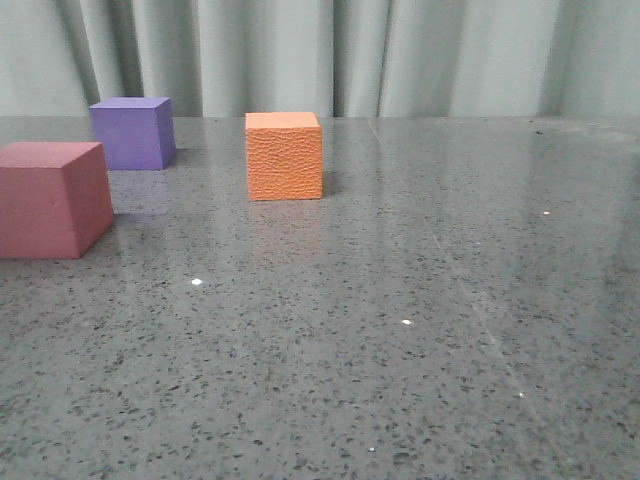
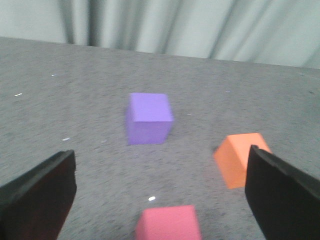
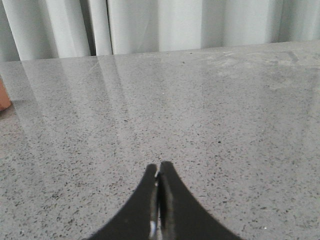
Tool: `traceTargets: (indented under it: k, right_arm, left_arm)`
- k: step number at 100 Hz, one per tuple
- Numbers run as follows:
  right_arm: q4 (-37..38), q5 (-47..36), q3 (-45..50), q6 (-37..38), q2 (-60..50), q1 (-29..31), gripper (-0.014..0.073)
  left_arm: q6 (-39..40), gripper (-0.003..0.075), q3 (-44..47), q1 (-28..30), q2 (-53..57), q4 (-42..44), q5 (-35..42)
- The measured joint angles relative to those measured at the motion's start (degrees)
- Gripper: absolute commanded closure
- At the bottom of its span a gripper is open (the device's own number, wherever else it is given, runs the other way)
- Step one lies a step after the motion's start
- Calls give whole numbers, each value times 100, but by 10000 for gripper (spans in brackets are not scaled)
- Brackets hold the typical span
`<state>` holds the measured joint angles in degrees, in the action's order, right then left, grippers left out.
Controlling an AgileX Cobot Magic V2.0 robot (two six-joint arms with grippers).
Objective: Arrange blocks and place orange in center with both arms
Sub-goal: 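Move the left gripper over the orange cube, open and lower it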
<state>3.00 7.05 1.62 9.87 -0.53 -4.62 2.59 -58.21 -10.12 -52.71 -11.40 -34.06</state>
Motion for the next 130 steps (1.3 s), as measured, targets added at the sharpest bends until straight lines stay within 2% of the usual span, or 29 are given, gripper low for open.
traceTargets:
  k: [16, 30, 54, 75, 91, 130]
  right_arm:
    - [0, 0, 0, 0, 0, 0, 657]
    - [0, 0, 0, 0, 0, 0, 657]
    - [0, 0, 0, 0, 0, 0, 657]
    - [0, 0, 0, 0, 0, 0, 657]
    - [0, 0, 0, 0, 0, 0, 657]
    - [0, 0, 0, 0, 0, 0, 657]
  left_arm:
    - [158, 83, -405, -738, -745, 85, 274]
    - [729, 92, -758, -1299, -1516, 616, 560]
    - [2241, 92, -1638, -2179, -2924, 1977, 645]
    - [3611, 92, -2591, -2810, -4049, 3426, 71]
    - [4379, 92, -3156, -3087, -4619, 4330, -507]
    - [4545, 92, -3330, -3198, -4907, 4628, -531]
